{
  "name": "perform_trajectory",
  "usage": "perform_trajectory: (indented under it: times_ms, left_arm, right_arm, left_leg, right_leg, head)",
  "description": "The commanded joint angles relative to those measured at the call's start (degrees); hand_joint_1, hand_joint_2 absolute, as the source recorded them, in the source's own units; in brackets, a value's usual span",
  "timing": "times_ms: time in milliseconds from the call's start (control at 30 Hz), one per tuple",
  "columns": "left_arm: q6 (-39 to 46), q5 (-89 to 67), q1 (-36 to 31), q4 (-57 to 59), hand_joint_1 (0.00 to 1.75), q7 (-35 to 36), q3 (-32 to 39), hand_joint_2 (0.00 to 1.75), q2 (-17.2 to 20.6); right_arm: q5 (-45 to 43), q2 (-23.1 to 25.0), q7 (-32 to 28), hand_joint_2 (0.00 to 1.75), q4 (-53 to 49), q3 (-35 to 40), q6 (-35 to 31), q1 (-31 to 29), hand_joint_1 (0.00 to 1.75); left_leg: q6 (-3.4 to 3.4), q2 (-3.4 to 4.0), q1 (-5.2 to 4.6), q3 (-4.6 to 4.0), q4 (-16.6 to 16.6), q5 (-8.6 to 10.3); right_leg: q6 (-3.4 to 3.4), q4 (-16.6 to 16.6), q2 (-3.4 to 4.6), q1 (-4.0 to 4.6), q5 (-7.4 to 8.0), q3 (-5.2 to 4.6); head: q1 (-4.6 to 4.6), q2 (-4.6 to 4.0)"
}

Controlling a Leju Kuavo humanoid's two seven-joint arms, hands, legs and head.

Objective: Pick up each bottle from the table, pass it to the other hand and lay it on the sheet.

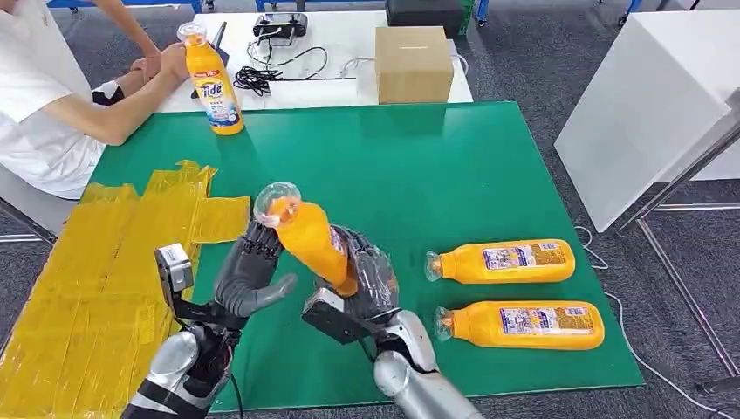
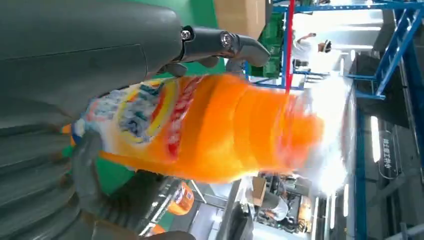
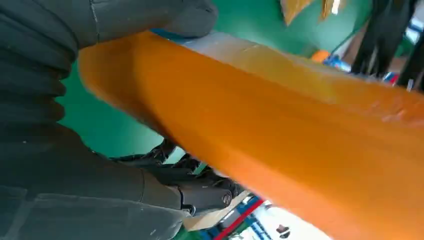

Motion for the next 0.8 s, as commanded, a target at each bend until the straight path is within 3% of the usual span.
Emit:
perform_trajectory:
  times_ms: [33, 200, 467, 500, 667, 800]
  left_arm:
    - [-1.30, 1.70, -3.97, 6.42, 0.00, -0.18, -1.50, 1.75, -0.30]
    - [-1.29, 2.67, -4.43, 7.67, 0.00, -0.30, -1.03, 1.75, -0.17]
    - [-0.99, 2.80, -4.41, 7.89, 0.00, -0.34, -0.67, 1.75, -0.06]
    - [-0.76, 2.84, -4.51, 8.13, 0.00, -0.37, -0.40, 1.75, -0.10]
    - [6.48, -2.40, -5.33, 9.49, 0.00, -1.78, -0.01, 1.75, -0.71]
    - [6.84, -2.71, -5.41, 9.64, 0.00, -1.84, -0.06, 1.75, -0.76]
  right_arm:
    - [0.33, -0.75, -6.19, 1.75, 1.48, 9.54, 2.15, 0.03, 1.75]
    - [-0.88, -3.54, -9.10, 1.75, -5.13, 14.24, 4.04, 0.61, 1.75]
    - [-1.88, -4.52, -9.20, 1.75, -7.44, 15.93, 4.82, 0.60, 1.75]
    - [-2.16, -4.75, -9.14, 1.75, -8.04, 16.39, 5.02, 0.57, 1.75]
    - [-3.08, -5.54, -7.75, 1.75, -10.36, 17.14, 4.43, 0.61, 1.75]
    - [-3.13, -5.65, -7.65, 1.75, -10.31, 17.08, 4.40, 0.62, 1.75]
  left_leg:
    - [0.01, -0.04, -0.02, 0.18, -0.08, -0.05]
    - [0.02, -0.07, -0.03, 0.20, -0.05, -0.07]
    - [0.00, -0.04, -0.03, 0.05, -0.03, -0.03]
    - [0.00, -0.06, -0.02, 0.37, -0.07, -0.14]
    - [0.01, -0.05, -0.03, 0.18, -0.03, -0.09]
    - [0.01, 0.00, -0.04, 0.06, -0.04, -0.03]
  right_leg:
    - [0.05, -0.08, -0.07, -0.01, -0.06, 0.20]
    - [0.08, -0.07, -0.10, -0.03, -0.08, 0.24]
    - [0.04, -0.03, -0.06, -0.03, -0.04, 0.08]
    - [0.09, -0.10, -0.11, -0.03, -0.16, 0.42]
    - [0.07, -0.04, -0.08, -0.03, -0.11, 0.22]
    - [0.05, -0.03, -0.02, -0.04, -0.04, 0.09]
  head:
    - [0.00, 0.00]
    - [0.02, 0.00]
    - [0.00, 0.00]
    - [0.02, 0.00]
    - [0.02, 0.00]
    - [0.00, 0.00]
